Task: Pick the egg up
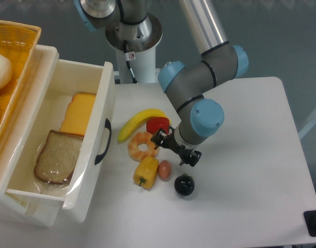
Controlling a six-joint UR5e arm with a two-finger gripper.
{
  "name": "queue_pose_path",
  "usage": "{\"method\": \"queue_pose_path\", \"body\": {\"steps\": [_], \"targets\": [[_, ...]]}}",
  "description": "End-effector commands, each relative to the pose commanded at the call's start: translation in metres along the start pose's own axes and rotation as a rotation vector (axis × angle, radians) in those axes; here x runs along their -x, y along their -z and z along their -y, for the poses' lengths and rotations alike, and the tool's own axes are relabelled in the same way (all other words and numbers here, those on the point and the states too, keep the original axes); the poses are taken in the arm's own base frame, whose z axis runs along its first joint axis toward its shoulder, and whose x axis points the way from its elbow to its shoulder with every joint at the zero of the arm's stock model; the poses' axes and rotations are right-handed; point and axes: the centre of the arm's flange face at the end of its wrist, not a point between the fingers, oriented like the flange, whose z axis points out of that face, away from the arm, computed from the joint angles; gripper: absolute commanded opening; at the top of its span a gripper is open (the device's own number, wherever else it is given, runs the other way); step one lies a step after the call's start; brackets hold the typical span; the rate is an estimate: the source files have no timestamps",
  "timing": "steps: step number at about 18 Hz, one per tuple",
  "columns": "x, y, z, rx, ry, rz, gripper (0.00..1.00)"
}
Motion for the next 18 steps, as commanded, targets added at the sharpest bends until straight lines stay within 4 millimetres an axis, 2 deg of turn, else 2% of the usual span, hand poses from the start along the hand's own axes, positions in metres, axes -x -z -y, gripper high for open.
{"method": "queue_pose_path", "body": {"steps": [6, 18], "targets": [[0.012, -0.005, 0.007, -0.003, -0.001, 0.003, 1.00], [0.030, -0.002, 0.019, -0.031, 0.000, 0.039, 1.00]]}}
